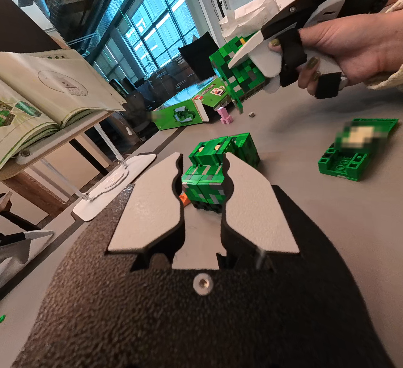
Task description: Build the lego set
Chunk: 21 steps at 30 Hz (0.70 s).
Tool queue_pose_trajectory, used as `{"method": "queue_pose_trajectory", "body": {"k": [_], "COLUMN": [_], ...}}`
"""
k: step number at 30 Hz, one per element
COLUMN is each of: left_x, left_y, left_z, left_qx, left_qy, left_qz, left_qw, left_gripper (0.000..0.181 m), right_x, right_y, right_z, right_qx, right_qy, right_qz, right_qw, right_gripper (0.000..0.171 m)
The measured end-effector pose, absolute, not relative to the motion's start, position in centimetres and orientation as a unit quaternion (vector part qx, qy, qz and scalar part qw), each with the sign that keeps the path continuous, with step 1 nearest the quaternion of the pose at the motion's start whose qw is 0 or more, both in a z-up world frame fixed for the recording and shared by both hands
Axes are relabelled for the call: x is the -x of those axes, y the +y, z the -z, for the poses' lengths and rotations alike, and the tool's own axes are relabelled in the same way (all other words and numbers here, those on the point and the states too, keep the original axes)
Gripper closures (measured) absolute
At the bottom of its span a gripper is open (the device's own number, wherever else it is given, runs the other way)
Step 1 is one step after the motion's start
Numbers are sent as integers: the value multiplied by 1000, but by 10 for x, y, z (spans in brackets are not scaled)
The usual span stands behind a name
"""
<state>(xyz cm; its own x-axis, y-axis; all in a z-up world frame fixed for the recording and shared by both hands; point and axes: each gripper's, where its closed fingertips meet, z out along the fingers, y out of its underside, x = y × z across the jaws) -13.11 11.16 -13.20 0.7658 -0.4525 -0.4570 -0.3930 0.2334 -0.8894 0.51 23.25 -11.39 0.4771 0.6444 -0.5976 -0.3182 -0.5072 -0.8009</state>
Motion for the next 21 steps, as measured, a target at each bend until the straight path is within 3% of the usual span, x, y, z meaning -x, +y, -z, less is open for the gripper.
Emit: {"method": "queue_pose_trajectory", "body": {"k": [21], "left_x": [130], "left_y": [111], "left_z": [132], "left_qx": [618], "left_qy": [344], "left_qz": [22], "left_qw": [706], "left_gripper": [149], "right_x": [9], "right_y": [221], "right_z": [113], "right_qx": [693], "right_qy": [-144], "right_qz": [-547], "right_qw": [448], "right_gripper": [134]}}
